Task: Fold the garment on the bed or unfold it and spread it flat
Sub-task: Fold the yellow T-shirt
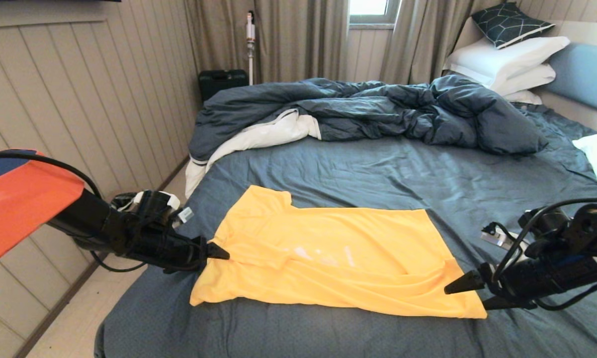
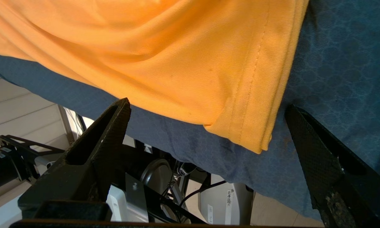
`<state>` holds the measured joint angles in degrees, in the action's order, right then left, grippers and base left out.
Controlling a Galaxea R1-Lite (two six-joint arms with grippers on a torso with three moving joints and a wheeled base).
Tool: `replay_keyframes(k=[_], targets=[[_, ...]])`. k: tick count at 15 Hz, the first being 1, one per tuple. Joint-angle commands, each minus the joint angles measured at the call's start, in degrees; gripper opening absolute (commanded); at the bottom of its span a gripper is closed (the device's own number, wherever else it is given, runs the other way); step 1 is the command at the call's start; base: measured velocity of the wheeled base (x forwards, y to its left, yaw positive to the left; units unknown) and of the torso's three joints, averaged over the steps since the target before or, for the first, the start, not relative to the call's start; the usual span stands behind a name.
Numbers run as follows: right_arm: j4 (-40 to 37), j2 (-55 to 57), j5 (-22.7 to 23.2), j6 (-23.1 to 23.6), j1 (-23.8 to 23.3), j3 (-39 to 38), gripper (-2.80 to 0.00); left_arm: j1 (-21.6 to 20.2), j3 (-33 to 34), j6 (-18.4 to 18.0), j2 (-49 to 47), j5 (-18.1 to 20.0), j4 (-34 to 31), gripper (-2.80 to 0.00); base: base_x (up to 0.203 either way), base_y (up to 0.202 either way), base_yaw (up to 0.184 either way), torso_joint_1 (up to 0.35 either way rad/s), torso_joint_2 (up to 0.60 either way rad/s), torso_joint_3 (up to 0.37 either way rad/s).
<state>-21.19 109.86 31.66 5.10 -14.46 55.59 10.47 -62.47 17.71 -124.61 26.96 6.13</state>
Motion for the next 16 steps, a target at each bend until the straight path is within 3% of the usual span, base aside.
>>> replay_keyframes(k=[1, 3, 4, 5, 11, 16], targets=[[-0.08, 0.09, 0.16, 0.09, -0.04, 0.13, 0.0, 0.44, -0.23, 0.13, -0.27, 0.2, -0.09, 0.0, 0.0, 0.0, 0.0, 0.0, 0.0, 0.0], [-0.08, 0.24, 0.07, 0.09, -0.04, 0.22, 0.0, 1.37, -0.37, 0.07, -0.3, -0.06, -0.2, 0.0, 0.0, 0.0, 0.0, 0.0, 0.0, 0.0], [-0.08, 0.52, 0.07, 0.24, -0.04, 0.22, -2.8, 1.77, -0.59, -0.04, -0.28, -0.2, -0.37, 0.0, 0.0, 0.0, 0.0, 0.0, 0.0, 0.0], [-0.08, 0.7, 0.07, 0.35, -0.04, 0.31, -2.8, 1.97, -1.47, -0.12, -0.28, -0.66, -0.8, -2.8, 0.0, 0.0, 0.0, 0.0, 0.0, 0.0], [-0.23, 0.82, 0.16, 4.05, -0.48, -1.04, -2.8, 2.01, -4.41, 0.07, -1.29, -0.83, -2.41, -2.8, 0.0, 0.0, 0.0, 0.0, 0.0, 0.0], [-0.17, 1.05, 0.16, 4.4, -0.29, -1.01, -2.8, 2.17, -9.32, 0.39, -2.65, -0.51, -6.2, -2.8, 0.0, 0.0, 0.0, 0.0, 0.0, 0.0]])
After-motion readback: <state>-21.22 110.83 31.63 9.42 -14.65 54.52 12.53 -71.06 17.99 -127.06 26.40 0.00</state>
